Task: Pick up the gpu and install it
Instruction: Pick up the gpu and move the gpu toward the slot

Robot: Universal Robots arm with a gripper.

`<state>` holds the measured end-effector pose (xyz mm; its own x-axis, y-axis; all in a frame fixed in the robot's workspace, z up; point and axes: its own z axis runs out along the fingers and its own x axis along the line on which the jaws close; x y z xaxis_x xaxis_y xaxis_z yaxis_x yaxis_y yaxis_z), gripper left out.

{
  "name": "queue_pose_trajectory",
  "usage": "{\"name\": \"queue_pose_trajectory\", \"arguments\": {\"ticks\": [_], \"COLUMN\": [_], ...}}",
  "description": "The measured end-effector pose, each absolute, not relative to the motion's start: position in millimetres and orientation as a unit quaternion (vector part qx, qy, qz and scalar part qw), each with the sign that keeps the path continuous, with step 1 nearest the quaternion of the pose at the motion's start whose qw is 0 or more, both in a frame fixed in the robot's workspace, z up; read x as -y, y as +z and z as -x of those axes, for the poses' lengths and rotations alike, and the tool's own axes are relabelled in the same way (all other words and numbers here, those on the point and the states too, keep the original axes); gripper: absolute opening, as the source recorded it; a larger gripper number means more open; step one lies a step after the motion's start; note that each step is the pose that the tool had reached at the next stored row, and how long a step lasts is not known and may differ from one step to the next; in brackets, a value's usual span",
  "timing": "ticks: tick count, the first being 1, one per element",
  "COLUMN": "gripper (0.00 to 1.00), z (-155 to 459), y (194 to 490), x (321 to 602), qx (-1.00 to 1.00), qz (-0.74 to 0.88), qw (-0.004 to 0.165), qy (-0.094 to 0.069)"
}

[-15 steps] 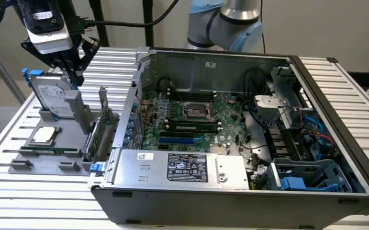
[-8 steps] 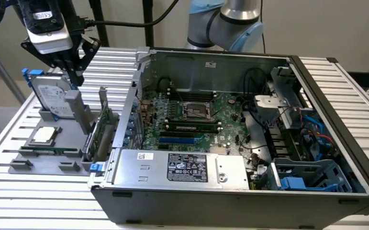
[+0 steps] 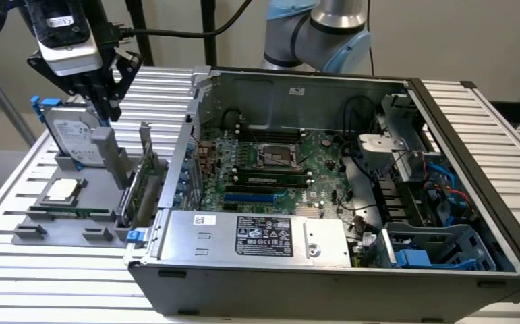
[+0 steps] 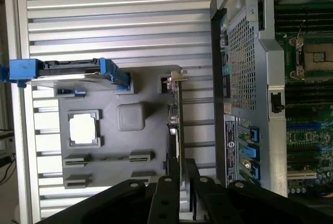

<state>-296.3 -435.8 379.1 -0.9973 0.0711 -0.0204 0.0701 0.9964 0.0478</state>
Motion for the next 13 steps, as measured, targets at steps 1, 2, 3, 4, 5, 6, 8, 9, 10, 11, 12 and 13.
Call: {"name": "queue_pose_trajectory", "arguments": {"ticks": [1, 2, 3, 4, 5, 6, 8, 9, 10, 11, 12, 13], "gripper": [1.00, 1.00, 1.00, 1.00, 1.00, 1.00, 1.00, 1.00, 1.00, 1.00, 1.00, 1.00], "z": [296.3, 296.3, 296.3, 296.3, 296.3, 296.3, 296.4, 296.4, 296.3, 296.3, 296.3, 296.3], "y": [379.2, 379.1, 379.1, 379.1, 379.0, 378.5, 376.4, 374.8, 373.3, 371.5, 369.7, 367.8], "x": [435.8, 435.8, 435.8, 435.8, 435.8, 435.8, 435.9, 435.9, 436.0, 436.2, 436.4, 436.6], "qx": [-0.999, -0.999, -0.999, -0.999, -0.999, -0.999, -0.999, -0.999, -0.999, -0.999, -0.999, -0.999], "qz": [-0.035, -0.035, -0.035, -0.035, -0.035, -0.035, -0.035, -0.035, -0.035, -0.035, -0.035, -0.035], "qw": [0.011, 0.011, 0.011, 0.011, 0.011, 0.011, 0.011, 0.011, 0.010, 0.011, 0.010, 0.010], "qy": [0.024, 0.024, 0.024, 0.024, 0.023, 0.023, 0.024, 0.023, 0.023, 0.023, 0.023, 0.023]}}
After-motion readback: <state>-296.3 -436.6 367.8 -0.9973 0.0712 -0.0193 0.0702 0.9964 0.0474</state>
